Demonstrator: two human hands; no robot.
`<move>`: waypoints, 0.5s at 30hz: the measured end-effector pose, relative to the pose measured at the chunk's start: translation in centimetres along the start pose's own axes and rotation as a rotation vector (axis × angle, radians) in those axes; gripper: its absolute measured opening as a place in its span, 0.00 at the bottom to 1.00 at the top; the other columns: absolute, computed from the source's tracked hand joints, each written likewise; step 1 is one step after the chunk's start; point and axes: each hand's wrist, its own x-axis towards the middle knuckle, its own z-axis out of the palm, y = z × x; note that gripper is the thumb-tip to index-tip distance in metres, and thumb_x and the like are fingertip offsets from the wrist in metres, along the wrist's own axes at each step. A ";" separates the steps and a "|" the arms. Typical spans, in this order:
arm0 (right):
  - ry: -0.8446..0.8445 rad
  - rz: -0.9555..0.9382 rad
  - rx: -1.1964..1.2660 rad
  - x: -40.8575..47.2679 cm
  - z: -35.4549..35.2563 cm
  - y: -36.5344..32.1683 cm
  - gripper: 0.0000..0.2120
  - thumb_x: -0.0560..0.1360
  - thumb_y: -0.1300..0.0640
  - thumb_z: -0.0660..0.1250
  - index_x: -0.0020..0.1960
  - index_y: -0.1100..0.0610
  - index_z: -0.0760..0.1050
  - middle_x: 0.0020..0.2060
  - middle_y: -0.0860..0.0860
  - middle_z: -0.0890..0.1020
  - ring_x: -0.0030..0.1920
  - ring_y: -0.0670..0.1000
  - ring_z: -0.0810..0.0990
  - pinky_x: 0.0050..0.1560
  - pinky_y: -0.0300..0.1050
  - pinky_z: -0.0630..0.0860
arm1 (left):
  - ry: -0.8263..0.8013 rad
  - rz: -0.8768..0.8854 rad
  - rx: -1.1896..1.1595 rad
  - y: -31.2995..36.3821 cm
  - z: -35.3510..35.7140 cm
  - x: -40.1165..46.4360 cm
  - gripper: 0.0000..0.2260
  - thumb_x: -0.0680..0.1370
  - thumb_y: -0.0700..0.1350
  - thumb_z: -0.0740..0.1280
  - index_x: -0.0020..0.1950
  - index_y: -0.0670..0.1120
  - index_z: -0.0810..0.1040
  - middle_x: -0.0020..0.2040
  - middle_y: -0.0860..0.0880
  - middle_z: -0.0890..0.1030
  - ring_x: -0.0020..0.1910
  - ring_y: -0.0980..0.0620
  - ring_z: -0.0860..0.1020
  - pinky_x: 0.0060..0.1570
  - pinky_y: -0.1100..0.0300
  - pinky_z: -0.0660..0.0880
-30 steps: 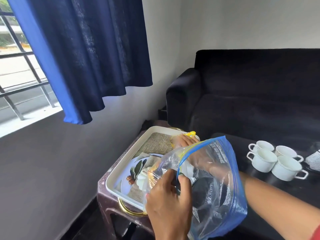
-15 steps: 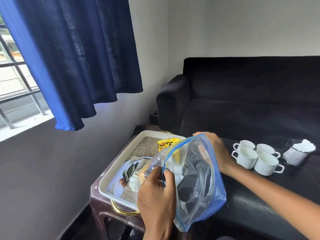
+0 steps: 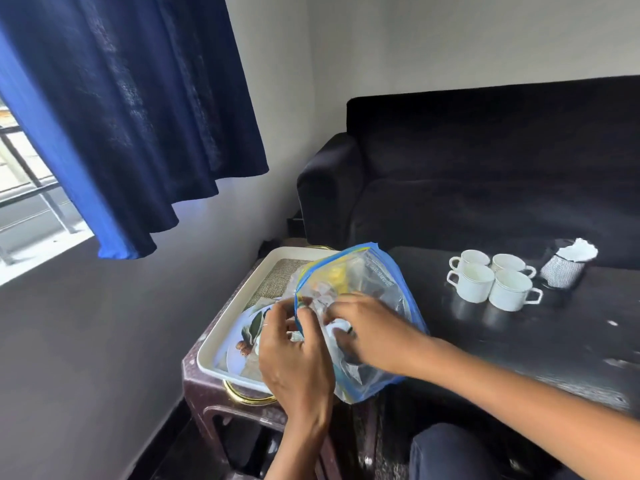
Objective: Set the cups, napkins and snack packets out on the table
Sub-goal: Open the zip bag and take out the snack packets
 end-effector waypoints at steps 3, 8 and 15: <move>-0.396 0.096 -0.178 1.8 1.1 0.4 0.22 0.72 0.64 0.62 0.65 0.57 0.66 0.60 0.56 0.70 0.64 0.57 0.66 0.64 0.49 0.67 | -0.012 0.014 -0.004 0.0 0.0 0.0 0.09 0.73 0.52 0.59 0.43 0.53 0.78 0.38 0.56 0.81 0.40 0.56 0.79 0.36 0.61 0.70; -0.710 0.187 -0.349 3.4 2.8 1.2 0.29 0.70 0.65 0.65 0.69 0.58 0.60 0.66 0.57 0.63 0.68 0.61 0.62 0.67 0.58 0.66 | -0.024 0.029 -0.012 0.0 0.0 -0.1 0.09 0.73 0.52 0.60 0.43 0.53 0.79 0.38 0.56 0.81 0.39 0.55 0.79 0.37 0.58 0.73; -0.695 0.113 -0.102 4.2 3.2 2.2 0.25 0.70 0.62 0.71 0.65 0.60 0.68 0.62 0.60 0.75 0.62 0.58 0.73 0.61 0.51 0.71 | -0.023 -0.012 -0.002 -0.2 0.3 -0.1 0.06 0.77 0.44 0.65 0.41 0.53 0.78 0.36 0.54 0.80 0.38 0.54 0.78 0.37 0.60 0.70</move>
